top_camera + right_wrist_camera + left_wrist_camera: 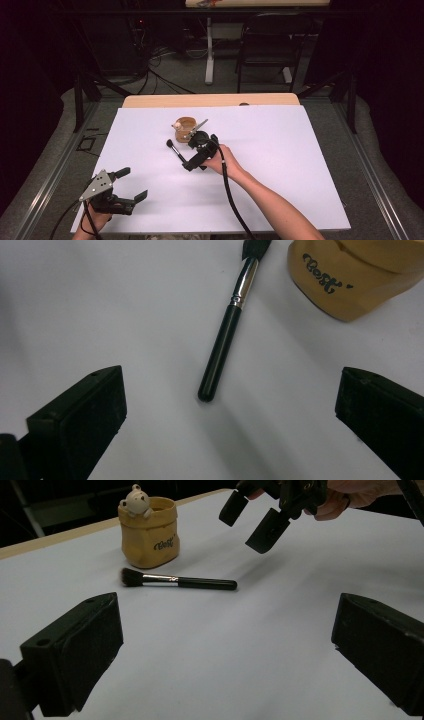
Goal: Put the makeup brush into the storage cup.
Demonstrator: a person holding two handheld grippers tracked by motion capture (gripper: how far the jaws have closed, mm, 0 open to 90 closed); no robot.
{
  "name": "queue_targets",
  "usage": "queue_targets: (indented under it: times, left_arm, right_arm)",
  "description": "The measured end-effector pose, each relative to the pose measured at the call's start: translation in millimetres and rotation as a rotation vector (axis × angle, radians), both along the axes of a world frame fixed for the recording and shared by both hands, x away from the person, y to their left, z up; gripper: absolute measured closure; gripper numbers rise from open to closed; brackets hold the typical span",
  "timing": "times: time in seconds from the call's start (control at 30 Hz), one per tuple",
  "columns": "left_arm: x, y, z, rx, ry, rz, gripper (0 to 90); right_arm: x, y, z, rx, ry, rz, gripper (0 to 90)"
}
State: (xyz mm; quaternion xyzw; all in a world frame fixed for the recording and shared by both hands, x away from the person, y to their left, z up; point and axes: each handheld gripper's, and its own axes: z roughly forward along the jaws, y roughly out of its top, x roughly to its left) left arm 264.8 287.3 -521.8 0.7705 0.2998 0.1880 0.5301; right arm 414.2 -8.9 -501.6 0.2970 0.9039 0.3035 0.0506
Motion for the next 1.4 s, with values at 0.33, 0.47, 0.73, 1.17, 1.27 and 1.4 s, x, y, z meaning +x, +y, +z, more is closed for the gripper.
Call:
queue_targets:
  times: [0.33,0.47,0.73,1.17,1.27,1.4]
  left_arm:
    - [-0.2,-0.6,-0.1,0.002,0.000,-0.001,0.3]
    - [0.0,-0.5,-0.3,0.008,0.006,0.002,0.3]
    - [0.2,-0.2,-0.5,0.008,0.006,0.003,0.3]
    - [-0.1,-1.1,-0.2,0.019,0.007,-0.010,0.3]
    - [0.0,-0.9,-0.4,0.016,0.009,-0.010,0.3]
    - [-0.1,-1.2,-0.2,0.021,0.008,-0.011,0.3]
  right_arm:
    - [7.3,19.0,-0.8,-0.062,0.018,-0.019,17.2]
    - [9.6,26.6,-2.1,-0.085,0.024,-0.051,30.8]
    - [11.0,35.5,-10.5,-0.122,0.050,-0.096,49.3]
    - [11.1,42.3,-23.6,-0.162,0.096,-0.113,70.7]
    - [10.7,43.9,-25.2,-0.169,0.102,-0.107,73.9]
    - [11.3,45.0,-27.9,-0.186,0.105,-0.110,76.6]
